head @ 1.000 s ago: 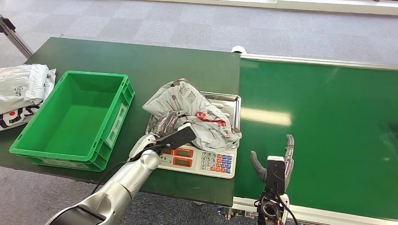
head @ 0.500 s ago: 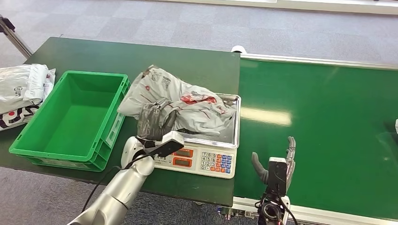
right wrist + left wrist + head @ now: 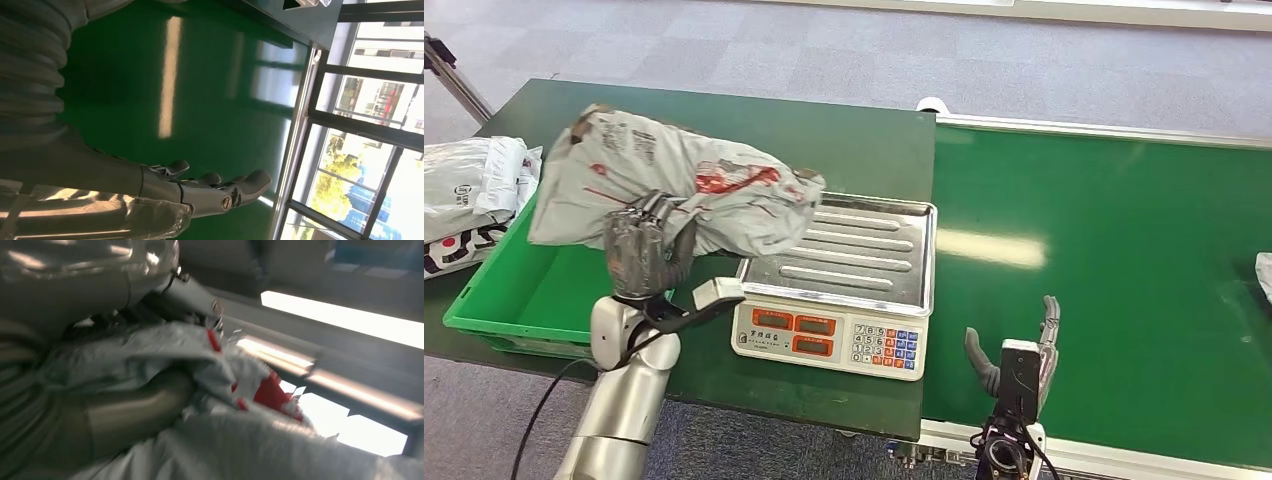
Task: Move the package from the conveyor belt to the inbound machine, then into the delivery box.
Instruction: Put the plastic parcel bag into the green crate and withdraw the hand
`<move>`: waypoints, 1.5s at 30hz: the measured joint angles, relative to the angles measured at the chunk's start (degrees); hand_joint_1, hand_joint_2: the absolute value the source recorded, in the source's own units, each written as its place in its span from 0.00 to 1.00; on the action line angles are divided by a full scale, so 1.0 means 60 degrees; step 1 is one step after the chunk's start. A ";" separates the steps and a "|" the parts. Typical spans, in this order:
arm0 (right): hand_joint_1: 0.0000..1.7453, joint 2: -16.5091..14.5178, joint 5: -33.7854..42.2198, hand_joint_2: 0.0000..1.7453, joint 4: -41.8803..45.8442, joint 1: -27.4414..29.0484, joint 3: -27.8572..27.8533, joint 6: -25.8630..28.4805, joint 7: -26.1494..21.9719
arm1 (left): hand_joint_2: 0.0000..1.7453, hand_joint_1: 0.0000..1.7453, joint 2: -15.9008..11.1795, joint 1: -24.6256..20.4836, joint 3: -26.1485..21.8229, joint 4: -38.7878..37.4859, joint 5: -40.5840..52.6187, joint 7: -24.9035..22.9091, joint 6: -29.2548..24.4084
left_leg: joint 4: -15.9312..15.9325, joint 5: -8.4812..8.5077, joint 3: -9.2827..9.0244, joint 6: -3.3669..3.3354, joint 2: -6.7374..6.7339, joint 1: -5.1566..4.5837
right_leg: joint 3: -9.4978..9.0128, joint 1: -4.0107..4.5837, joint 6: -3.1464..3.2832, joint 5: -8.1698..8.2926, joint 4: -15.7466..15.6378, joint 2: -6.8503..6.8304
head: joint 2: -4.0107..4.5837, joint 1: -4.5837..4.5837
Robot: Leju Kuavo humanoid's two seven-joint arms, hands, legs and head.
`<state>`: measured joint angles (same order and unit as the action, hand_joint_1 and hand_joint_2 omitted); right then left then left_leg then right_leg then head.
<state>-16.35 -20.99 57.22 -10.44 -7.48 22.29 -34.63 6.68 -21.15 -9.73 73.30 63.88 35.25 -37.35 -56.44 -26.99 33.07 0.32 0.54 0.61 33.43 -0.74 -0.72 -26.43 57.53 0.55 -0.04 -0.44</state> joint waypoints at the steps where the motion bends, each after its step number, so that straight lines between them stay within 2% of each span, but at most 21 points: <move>1: 0.00 0.0000 -0.0005 1.00 0.0058 0.0039 0.0000 0.0000 0.0003 | 1.00 1.00 -0.0032 -0.0010 -0.0534 0.0026 0.0311 -0.0232 0.0000 | 0.0000 0.0000 0.0000 0.0001 -0.0008 0.0002 | 0.0004 0.0002 0.0001 0.0000 0.0000 0.0008 | 0.0000 -0.0001; 5: 0.00 0.0000 -0.0032 1.00 0.0257 0.0167 -0.0005 -0.0003 0.0056 | 1.00 1.00 -0.0234 -0.0045 -0.2080 -0.0030 0.0936 -0.0952 0.0000 | 0.0001 0.0000 0.0001 0.0002 -0.0027 0.0016 | 0.0013 0.0017 0.0010 -0.0005 0.0000 0.0023 | 0.0000 -0.0002; 9: 0.00 -0.0004 -0.0102 1.00 0.0373 0.0190 -0.0004 -0.0035 0.0126 | 1.00 1.00 -0.0463 -0.0145 -0.3025 -0.0358 0.1415 -0.1989 0.0000 | 0.0001 0.0000 0.0003 0.0003 -0.0030 0.0017 | 0.0009 0.0019 0.0012 -0.0006 0.0001 0.0024 | 0.0000 0.0004; 12: 0.00 -0.0004 -0.0178 1.00 0.0455 0.0203 -0.0011 -0.0092 0.0185 | 1.00 1.00 -0.0815 -0.0364 -0.3674 -0.0955 0.1485 -0.2719 0.0000 | 0.0001 0.0000 0.0002 0.0003 -0.0034 0.0016 | 0.0013 0.0018 0.0013 -0.0004 0.0001 0.0028 | 0.0000 0.0002; 14: 0.00 -0.0004 -0.0207 1.00 0.0489 0.0215 -0.0024 -0.0108 0.0205 | 1.00 1.00 -0.1003 -0.0482 -0.3930 -0.1339 0.1498 -0.3100 0.0000 | 0.0001 0.0000 0.0002 0.0003 -0.0028 0.0016 | 0.0013 0.0018 0.0013 -0.0004 0.0001 0.0023 | 0.0000 0.0002; 17: 0.00 -0.0004 -0.0215 1.00 0.0500 0.0218 -0.0029 -0.0114 0.0213 | 1.00 1.00 -0.1069 -0.0523 -0.3995 -0.1508 0.1507 -0.3233 0.0000 | 0.0001 0.0000 0.0002 0.0003 -0.0023 0.0016 | 0.0012 0.0018 0.0014 -0.0005 0.0001 0.0019 | 0.0000 0.0001; 22: 0.00 -0.0025 -0.0270 1.00 0.0610 0.0240 -0.0076 -0.0163 0.0248 | 1.00 1.00 -0.1549 -0.0822 -0.4284 -0.2781 0.1672 -0.3871 0.0000 | 0.0001 0.0000 0.0004 0.0003 -0.0025 0.0017 | 0.0013 0.0019 0.0014 -0.0005 0.0001 0.0020 | 0.0000 0.0002; 23: 0.00 -0.0030 -0.0287 1.00 0.0626 0.0241 -0.0087 -0.0170 0.0256 | 1.00 0.87 -0.1580 -0.0863 -0.4285 -0.2919 0.1725 -0.3983 0.0000 | 0.0001 0.0000 0.0004 0.0003 -0.0024 0.0017 | 0.0013 0.0019 0.0014 -0.0005 0.0001 0.0019 | 0.0000 0.0001; 26: 0.00 -0.0047 -0.0348 1.00 0.0667 0.0243 -0.0126 -0.0181 0.0272 | 1.00 0.12 -0.1629 -0.0987 -0.4259 -0.3280 0.1920 -0.4209 0.0000 | 0.0001 0.0000 0.0003 0.0003 -0.0023 0.0017 | 0.0013 0.0019 0.0014 -0.0005 0.0000 0.0019 | 0.0000 0.0002; 27: 0.00 -0.0058 -0.0366 1.00 0.0678 0.0245 -0.0138 -0.0186 0.0278 | 1.00 0.00 -0.1630 -0.1024 -0.4240 -0.3362 0.1978 -0.4268 0.0000 | 0.0001 0.0000 0.0003 0.0003 -0.0022 0.0017 | 0.0013 0.0019 0.0014 -0.0004 0.0000 0.0019 | 0.0000 0.0002; 30: 0.00 -0.0088 -0.0427 1.00 0.0696 0.0244 -0.0173 -0.0202 0.0292 | 1.00 0.00 -0.1620 -0.1119 -0.4171 -0.3531 0.2010 -0.4305 0.0000 | 0.0001 0.0000 0.0002 0.0003 -0.0021 0.0017 | 0.0013 0.0019 0.0014 -0.0004 0.0000 0.0017 | 0.0000 0.0001; 36: 0.00 -0.0148 -0.0554 1.00 0.0696 0.0238 -0.0242 -0.0220 0.0300 | 1.00 0.00 -0.1492 -0.1148 -0.3955 -0.3547 0.1329 -0.3673 0.0000 | 0.0001 0.0002 0.0001 0.0003 -0.0002 0.0017 | 0.0003 0.0019 0.0014 -0.0005 0.0000 0.0001 | 0.0000 0.0002; 45: 0.00 -0.0185 -0.0564 1.00 0.0696 0.0236 -0.0329 -0.0228 0.0300 | 1.00 0.00 -0.1358 -0.1154 -0.3817 -0.3538 0.1244 -0.3590 0.0000 | 0.0001 0.0003 -0.0004 0.0004 0.0004 0.0017 | -0.0005 0.0019 0.0014 -0.0004 0.0000 -0.0001 | 0.0000 0.0001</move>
<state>-17.46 -24.37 61.40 -9.03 -9.45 20.93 -32.83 -1.46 -28.08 -32.63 52.07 71.34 13.71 -37.35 -56.43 -26.97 33.04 0.35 0.56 0.71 33.40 -0.62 -0.64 -26.45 57.53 0.54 -0.04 -0.44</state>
